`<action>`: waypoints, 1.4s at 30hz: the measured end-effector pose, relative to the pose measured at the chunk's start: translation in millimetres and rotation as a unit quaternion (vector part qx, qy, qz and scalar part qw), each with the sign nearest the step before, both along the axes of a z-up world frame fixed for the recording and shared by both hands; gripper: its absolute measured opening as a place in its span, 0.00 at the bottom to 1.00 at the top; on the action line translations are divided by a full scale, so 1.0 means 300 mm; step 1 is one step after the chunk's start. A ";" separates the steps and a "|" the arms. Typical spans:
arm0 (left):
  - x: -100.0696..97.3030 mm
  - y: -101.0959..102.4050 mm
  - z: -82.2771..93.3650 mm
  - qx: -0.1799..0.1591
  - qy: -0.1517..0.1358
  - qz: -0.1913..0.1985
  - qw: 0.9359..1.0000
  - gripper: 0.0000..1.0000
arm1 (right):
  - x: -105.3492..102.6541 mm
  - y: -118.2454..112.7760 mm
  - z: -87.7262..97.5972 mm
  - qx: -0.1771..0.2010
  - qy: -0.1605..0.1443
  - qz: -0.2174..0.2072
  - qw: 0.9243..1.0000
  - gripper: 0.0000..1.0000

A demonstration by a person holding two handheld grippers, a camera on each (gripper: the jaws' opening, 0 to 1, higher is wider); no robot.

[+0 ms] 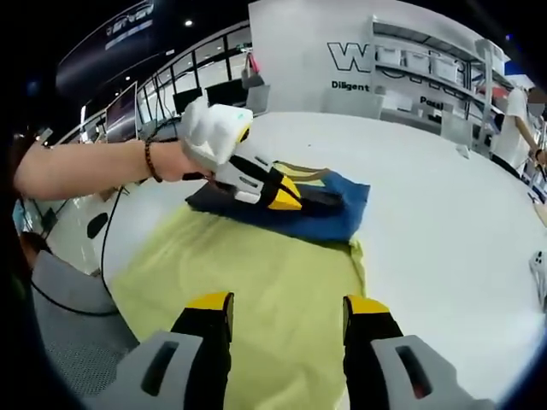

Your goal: Fold the garment on the visible template until the final outline fits inside the template.

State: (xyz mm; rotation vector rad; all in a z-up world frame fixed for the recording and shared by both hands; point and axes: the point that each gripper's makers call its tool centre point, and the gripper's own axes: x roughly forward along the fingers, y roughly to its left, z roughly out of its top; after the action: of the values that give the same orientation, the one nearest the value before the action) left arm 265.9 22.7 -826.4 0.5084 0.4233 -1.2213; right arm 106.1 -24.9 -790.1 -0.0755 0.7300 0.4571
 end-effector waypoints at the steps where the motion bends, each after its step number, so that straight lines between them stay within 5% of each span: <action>1: 0.005 0.004 0.013 -0.014 0.017 0.022 1.000 0.00 | 0.000 0.001 0.001 0.000 0.000 0.000 1.000 0.49; 6: 0.007 0.006 0.041 -0.048 0.063 0.067 0.995 0.00 | -0.002 0.004 0.004 0.000 -0.001 0.001 1.000 0.48; 8: 0.002 0.002 0.070 -0.088 0.120 0.111 0.983 0.00 | -0.007 0.006 0.009 0.002 -0.001 0.001 1.000 0.48; 11: 0.006 -0.004 0.098 -0.120 0.145 0.138 0.972 0.00 | -0.010 0.005 0.010 0.001 -0.001 0.002 1.000 0.48; 13: 0.002 -0.008 0.100 -0.136 0.188 0.172 0.957 0.00 | -0.014 -0.001 0.012 0.002 -0.001 0.001 1.000 0.48; 15: 0.000 -0.031 0.115 -0.186 0.257 0.222 0.922 0.00 | -0.016 -0.013 0.018 0.003 -0.001 -0.002 1.000 0.48; 18: -0.011 -0.058 0.122 -0.216 0.296 0.238 0.899 0.00 | -0.013 -0.022 0.023 0.002 -0.002 -0.004 1.000 0.48; 20: -0.019 -0.070 0.120 -0.224 0.308 0.246 0.891 0.00 | -0.012 -0.026 0.026 0.003 -0.003 -0.005 1.000 0.48; 22: -0.022 -0.077 0.115 -0.225 0.307 0.245 0.892 0.00 | -0.010 -0.029 0.028 0.003 -0.004 -0.006 1.000 0.48; 23: -0.028 -0.089 0.109 -0.236 0.326 0.253 0.880 0.00 | -0.009 -0.030 0.028 0.002 -0.004 -0.006 1.000 0.48; 27: -0.049 -0.113 0.105 -0.258 0.365 0.270 0.853 0.00 | -0.010 -0.035 0.031 0.002 -0.004 -0.007 1.000 0.48; 31: -0.045 -0.113 0.080 -0.270 0.382 0.285 0.837 0.00 | -0.014 -0.038 0.032 0.001 -0.004 -0.009 1.000 0.48; 33: -0.049 -0.121 0.079 -0.282 0.399 0.289 0.823 0.00 | -0.017 -0.040 0.031 0.001 -0.003 -0.010 1.000 0.48; 35: -0.052 -0.126 0.069 -0.283 0.399 0.290 0.823 0.00 | -0.020 -0.040 0.029 0.001 -0.002 -0.011 1.000 0.48; 37: -0.043 -0.124 0.058 -0.280 0.373 0.292 0.835 0.00 | -0.023 -0.042 0.029 0.001 -0.001 -0.013 1.000 0.48; 42: -0.056 -0.143 0.035 -0.282 0.380 0.297 0.829 0.00 | -0.028 -0.045 0.030 -0.001 0.001 -0.014 1.000 0.48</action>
State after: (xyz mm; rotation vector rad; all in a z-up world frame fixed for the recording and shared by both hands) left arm 249.1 -20.1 -815.8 -0.6316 0.7830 -0.8216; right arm 97.7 -38.5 -781.2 -0.0674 0.7333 0.4300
